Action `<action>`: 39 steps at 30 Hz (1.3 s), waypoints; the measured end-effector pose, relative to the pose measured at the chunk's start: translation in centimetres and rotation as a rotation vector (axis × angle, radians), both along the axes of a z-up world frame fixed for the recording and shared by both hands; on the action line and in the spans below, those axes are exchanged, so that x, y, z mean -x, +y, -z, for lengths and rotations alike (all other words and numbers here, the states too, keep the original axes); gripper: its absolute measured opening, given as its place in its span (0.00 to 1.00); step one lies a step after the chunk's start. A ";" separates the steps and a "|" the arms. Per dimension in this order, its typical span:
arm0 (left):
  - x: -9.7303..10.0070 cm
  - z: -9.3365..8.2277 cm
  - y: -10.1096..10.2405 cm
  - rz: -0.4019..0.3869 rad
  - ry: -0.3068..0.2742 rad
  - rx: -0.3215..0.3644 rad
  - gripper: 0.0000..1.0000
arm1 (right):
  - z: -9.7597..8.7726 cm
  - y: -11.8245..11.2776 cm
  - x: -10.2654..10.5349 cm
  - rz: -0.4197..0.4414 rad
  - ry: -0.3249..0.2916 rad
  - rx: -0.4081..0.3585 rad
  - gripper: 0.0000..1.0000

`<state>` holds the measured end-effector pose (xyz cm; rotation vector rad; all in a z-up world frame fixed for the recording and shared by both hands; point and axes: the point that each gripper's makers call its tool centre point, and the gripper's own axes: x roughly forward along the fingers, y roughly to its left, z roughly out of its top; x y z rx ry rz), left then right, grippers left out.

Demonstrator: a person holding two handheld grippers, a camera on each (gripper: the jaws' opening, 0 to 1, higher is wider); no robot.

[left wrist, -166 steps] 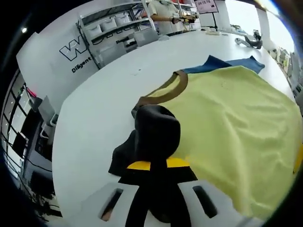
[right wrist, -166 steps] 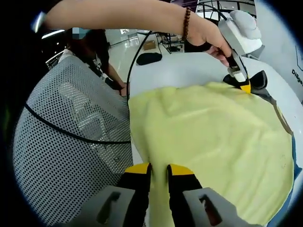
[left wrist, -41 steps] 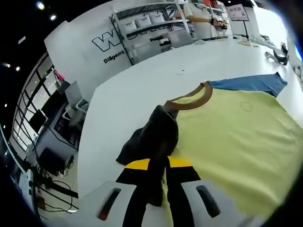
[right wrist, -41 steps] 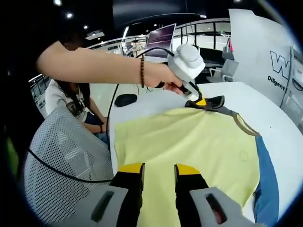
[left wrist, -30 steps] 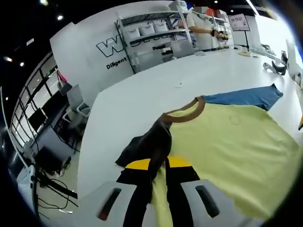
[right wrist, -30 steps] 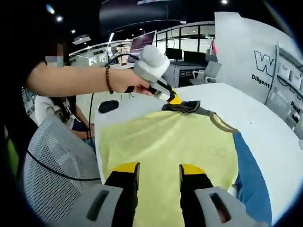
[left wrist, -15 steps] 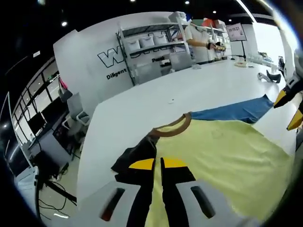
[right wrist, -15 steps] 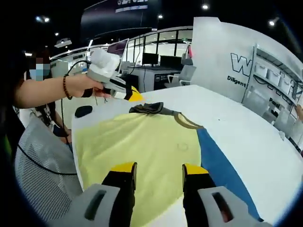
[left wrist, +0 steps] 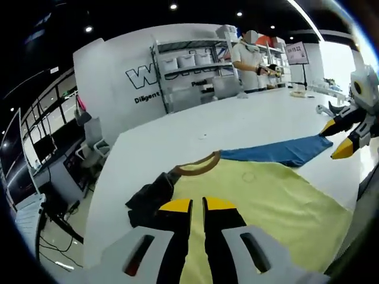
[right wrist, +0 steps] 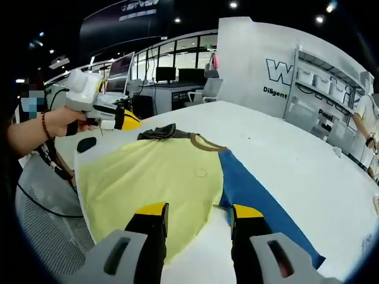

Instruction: Fold the garment on the visible template until the final outline fits inside the template.

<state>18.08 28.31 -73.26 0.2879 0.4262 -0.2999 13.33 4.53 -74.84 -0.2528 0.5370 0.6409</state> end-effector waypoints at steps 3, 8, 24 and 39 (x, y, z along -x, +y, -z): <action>1.0 0.2 -0.8 0.017 0.020 0.015 0.05 | 0.1 -0.7 -0.1 0.015 -0.003 0.011 0.38; 2.2 -0.3 -2.3 0.033 0.008 0.014 0.06 | 0.0 -1.8 -0.6 0.052 -0.001 -0.010 0.39; 4.2 -1.4 -5.4 0.060 -0.013 0.104 0.11 | 0.7 -7.0 -1.5 0.189 -0.008 0.016 0.38; 7.6 -0.6 -8.9 0.132 0.031 0.111 0.18 | 2.3 -13.4 -2.4 0.319 0.010 0.093 0.38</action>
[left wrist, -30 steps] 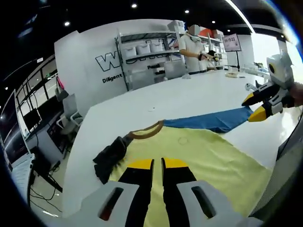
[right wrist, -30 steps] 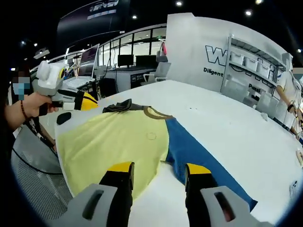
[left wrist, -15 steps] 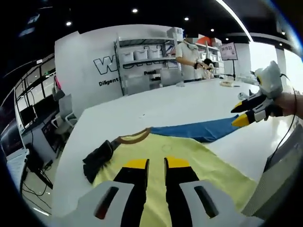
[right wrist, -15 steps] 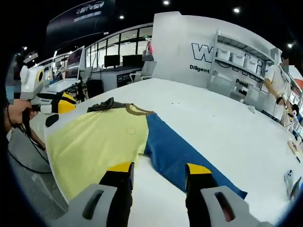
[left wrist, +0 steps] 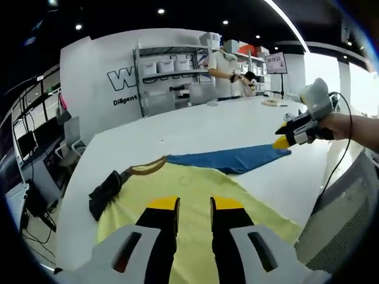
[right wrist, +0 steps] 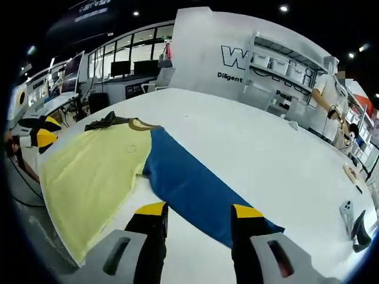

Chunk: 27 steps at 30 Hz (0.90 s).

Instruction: Fold the garment on the visible template until the final outline fits inside the template.

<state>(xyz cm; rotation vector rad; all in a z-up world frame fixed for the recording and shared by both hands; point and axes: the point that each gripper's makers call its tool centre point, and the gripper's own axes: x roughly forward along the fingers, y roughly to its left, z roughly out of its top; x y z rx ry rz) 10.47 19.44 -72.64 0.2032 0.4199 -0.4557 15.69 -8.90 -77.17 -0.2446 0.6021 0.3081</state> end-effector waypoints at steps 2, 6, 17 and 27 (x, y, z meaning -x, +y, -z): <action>0.2 0.0 -0.2 0.006 0.007 0.007 0.18 | 0.6 -1.3 -0.2 0.030 0.007 0.046 0.38; 0.5 0.6 -1.0 0.022 0.062 0.039 0.19 | 1.6 -3.0 -0.6 0.069 0.028 0.035 0.38; 1.1 0.7 -1.2 0.023 0.079 0.045 0.20 | 3.6 -7.8 -1.1 0.229 0.087 -0.038 0.37; 1.5 0.6 -1.8 0.035 0.085 0.056 0.19 | 5.7 -10.5 -1.8 0.296 0.124 -0.027 0.36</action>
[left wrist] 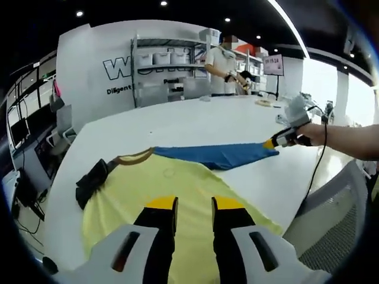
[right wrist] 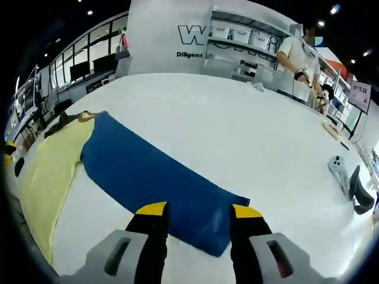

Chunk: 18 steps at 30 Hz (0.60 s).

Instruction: Fold the garment on the visible template until the final outline fits inside the template.

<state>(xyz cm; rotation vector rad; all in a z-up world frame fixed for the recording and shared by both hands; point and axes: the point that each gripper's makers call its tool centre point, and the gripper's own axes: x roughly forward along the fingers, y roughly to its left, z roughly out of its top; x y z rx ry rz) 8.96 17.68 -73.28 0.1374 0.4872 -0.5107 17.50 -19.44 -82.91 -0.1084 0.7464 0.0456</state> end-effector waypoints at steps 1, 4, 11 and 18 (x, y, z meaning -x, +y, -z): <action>0.1 0.0 -0.2 0.006 -0.001 0.001 0.20 | 0.3 -0.2 0.0 0.004 0.005 -0.009 0.36; 0.2 0.0 -0.3 0.016 0.000 -0.017 0.21 | 0.8 -0.6 0.0 0.010 0.014 -0.013 0.34; 0.6 0.2 -0.2 0.018 0.011 0.000 0.24 | 1.5 -1.0 -0.2 0.014 0.035 -0.027 0.31; 0.9 0.5 0.1 0.011 0.024 0.002 0.24 | 2.2 -0.9 0.0 0.011 0.047 -0.050 0.29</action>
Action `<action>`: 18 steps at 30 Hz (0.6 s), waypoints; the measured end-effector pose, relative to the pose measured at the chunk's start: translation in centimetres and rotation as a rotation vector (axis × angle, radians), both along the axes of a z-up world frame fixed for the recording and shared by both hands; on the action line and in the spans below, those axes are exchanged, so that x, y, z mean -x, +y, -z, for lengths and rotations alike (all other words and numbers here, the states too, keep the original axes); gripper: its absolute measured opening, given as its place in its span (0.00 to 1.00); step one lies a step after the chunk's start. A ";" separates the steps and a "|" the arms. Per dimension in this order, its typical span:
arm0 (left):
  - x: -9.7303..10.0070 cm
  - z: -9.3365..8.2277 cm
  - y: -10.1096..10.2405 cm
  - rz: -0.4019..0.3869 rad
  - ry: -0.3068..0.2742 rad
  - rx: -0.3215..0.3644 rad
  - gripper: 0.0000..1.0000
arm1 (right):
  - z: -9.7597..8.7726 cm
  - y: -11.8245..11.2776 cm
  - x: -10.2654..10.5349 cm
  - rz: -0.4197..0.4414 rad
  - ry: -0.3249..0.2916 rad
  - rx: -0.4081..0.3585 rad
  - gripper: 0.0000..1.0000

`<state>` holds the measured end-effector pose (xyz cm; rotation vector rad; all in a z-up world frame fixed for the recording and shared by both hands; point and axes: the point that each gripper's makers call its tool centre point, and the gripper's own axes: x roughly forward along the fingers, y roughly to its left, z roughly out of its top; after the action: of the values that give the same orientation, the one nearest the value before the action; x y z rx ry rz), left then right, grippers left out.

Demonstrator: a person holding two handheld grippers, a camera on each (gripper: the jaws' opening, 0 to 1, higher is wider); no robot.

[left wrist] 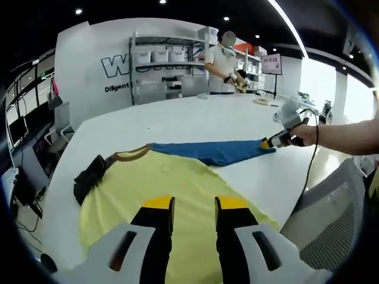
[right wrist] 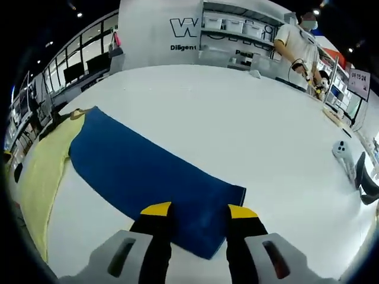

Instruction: Fold the garment on the visible template until the final outline fits inside the template.

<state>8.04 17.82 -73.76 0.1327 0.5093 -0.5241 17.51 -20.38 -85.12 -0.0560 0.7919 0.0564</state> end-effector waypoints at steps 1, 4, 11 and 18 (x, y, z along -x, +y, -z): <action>0.0 0.1 0.1 -0.002 0.005 -0.006 0.24 | 0.0 0.0 0.0 0.004 -0.002 -0.007 0.29; 0.0 0.0 0.4 -0.008 0.005 0.000 0.24 | 0.2 -0.2 0.0 0.009 0.011 0.009 0.27; -0.1 0.1 0.7 -0.018 0.004 0.000 0.23 | 0.3 0.6 -0.3 -0.012 -0.005 -0.012 0.13; 0.1 0.3 0.8 -0.022 0.012 0.001 0.22 | 0.4 -0.3 -0.7 0.032 -0.020 0.039 0.00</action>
<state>7.95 18.62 -74.10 0.1230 0.5217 -0.5042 18.20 -20.64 -85.50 -0.0810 0.7736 0.0100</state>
